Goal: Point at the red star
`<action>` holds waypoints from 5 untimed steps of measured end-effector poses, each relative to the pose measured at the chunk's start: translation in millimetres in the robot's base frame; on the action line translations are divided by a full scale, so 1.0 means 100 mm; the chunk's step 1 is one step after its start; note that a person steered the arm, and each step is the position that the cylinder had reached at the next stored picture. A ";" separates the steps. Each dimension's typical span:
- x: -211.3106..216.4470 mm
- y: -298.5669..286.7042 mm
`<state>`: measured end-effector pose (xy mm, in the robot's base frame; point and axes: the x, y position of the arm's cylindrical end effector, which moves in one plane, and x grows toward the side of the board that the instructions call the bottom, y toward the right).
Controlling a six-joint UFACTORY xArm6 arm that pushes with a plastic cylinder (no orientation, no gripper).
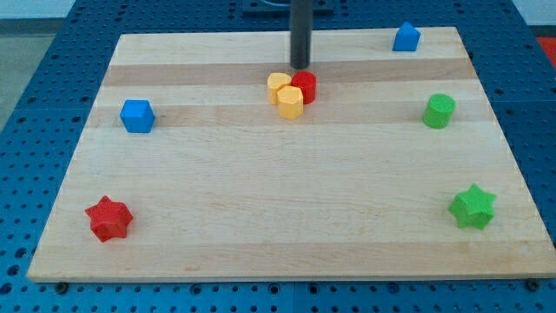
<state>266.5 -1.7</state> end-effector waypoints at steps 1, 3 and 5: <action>-0.02 -0.67; 0.57 -1.51; 1.54 -1.50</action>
<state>420.9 -151.3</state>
